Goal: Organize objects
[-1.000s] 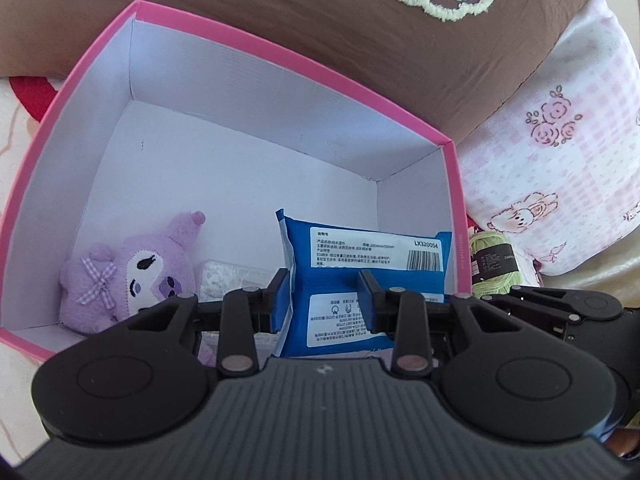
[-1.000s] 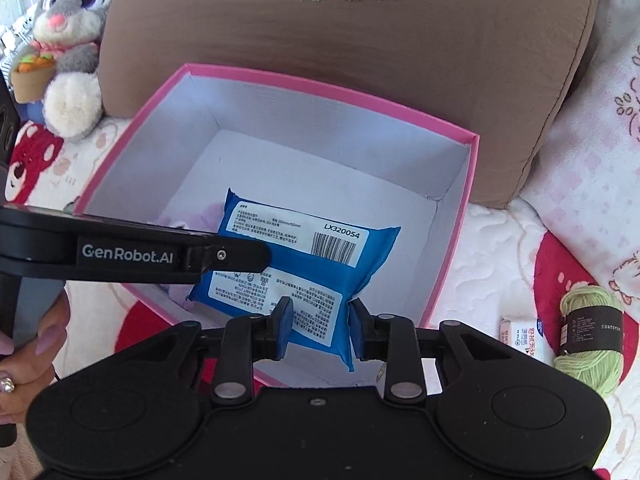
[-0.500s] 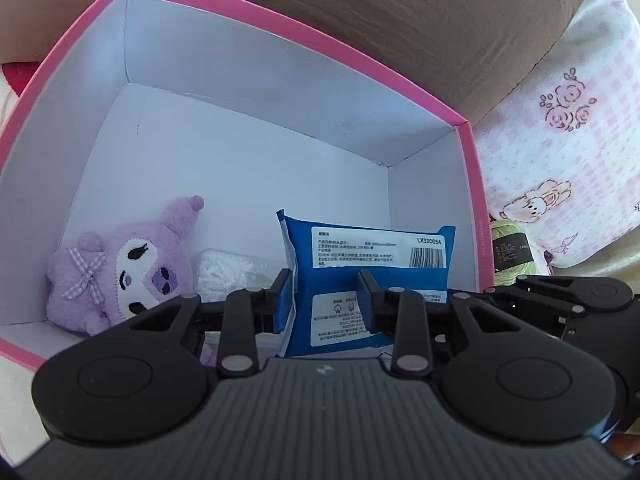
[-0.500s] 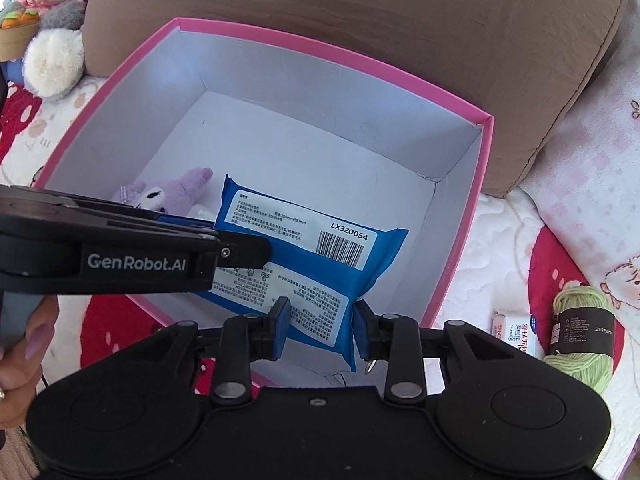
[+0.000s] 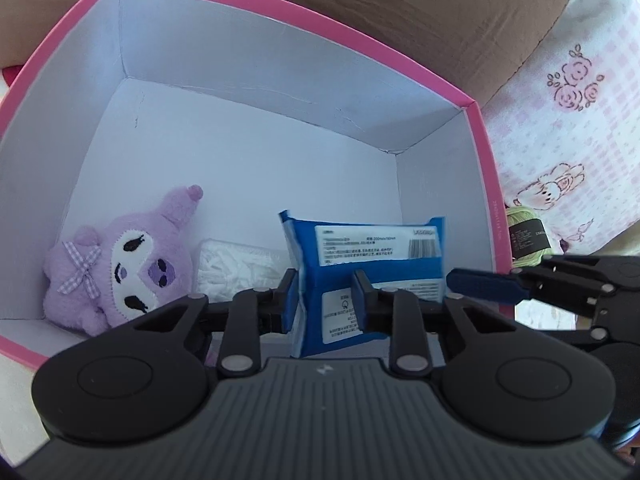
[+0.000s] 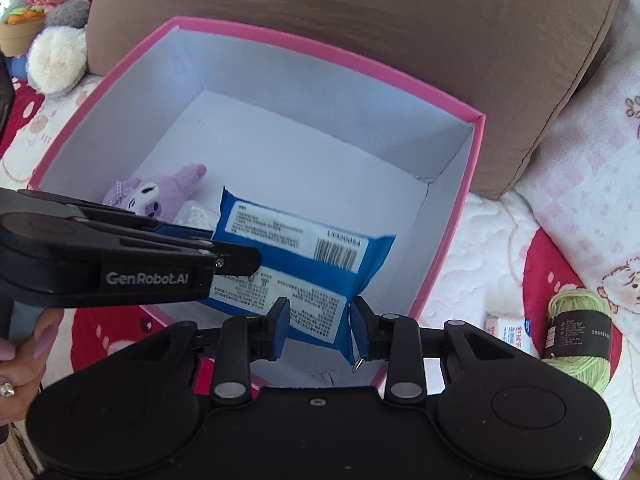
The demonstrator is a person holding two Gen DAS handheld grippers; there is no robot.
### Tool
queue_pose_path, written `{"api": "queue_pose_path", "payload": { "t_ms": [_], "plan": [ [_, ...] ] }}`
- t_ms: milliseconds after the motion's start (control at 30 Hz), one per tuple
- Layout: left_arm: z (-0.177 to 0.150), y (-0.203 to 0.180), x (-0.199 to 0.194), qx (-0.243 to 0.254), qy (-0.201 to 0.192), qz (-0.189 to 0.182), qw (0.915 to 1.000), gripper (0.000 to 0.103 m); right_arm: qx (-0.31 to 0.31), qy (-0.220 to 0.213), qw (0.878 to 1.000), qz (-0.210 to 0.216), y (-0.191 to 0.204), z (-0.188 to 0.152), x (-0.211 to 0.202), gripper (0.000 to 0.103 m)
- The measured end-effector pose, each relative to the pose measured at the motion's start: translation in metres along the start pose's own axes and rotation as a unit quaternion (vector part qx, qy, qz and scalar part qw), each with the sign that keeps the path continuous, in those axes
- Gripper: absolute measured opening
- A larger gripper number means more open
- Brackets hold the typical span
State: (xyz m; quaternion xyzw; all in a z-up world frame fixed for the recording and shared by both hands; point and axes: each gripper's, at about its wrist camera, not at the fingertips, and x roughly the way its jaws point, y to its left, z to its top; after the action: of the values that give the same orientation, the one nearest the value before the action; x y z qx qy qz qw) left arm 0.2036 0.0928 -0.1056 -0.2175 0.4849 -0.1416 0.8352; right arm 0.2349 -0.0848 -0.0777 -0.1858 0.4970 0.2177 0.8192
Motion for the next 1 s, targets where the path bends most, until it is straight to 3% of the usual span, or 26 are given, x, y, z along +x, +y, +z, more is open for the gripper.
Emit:
{"api": "queue_pose_path", "payload": {
  "t_ms": [67, 233, 567, 733, 900, 1000],
  "plan": [
    [-0.001, -0.002, 0.001, 0.003, 0.005, -0.01, 0.9999, 0.02, -0.005, -0.025, 1.0, 0.004, -0.003, -0.003, -0.009, 0.038],
    [-0.003, -0.01, 0.004, 0.027, -0.007, 0.01, 0.9996, 0.017, 0.026, -0.055, 0.997, 0.041, -0.017, -0.011, -0.02, 0.038],
    [-0.004, -0.011, 0.001, 0.042, -0.013, 0.029, 0.9986, 0.017, 0.093, -0.065, 0.989, 0.093, -0.025, -0.032, -0.011, 0.038],
    [-0.003, -0.018, -0.02, 0.059, -0.01, 0.054, 0.9968, 0.018, 0.084, -0.079, 0.988, 0.1, -0.016, -0.041, -0.02, 0.038],
    [-0.007, -0.021, -0.05, 0.075, -0.005, 0.073, 0.9945, 0.025, 0.075, -0.098, 0.987, 0.107, -0.012, -0.045, -0.039, 0.039],
    [-0.008, -0.024, -0.064, 0.074, 0.008, 0.068, 0.9949, 0.038, 0.07, -0.107, 0.986, 0.104, -0.011, -0.047, -0.049, 0.04]
  ]
}}
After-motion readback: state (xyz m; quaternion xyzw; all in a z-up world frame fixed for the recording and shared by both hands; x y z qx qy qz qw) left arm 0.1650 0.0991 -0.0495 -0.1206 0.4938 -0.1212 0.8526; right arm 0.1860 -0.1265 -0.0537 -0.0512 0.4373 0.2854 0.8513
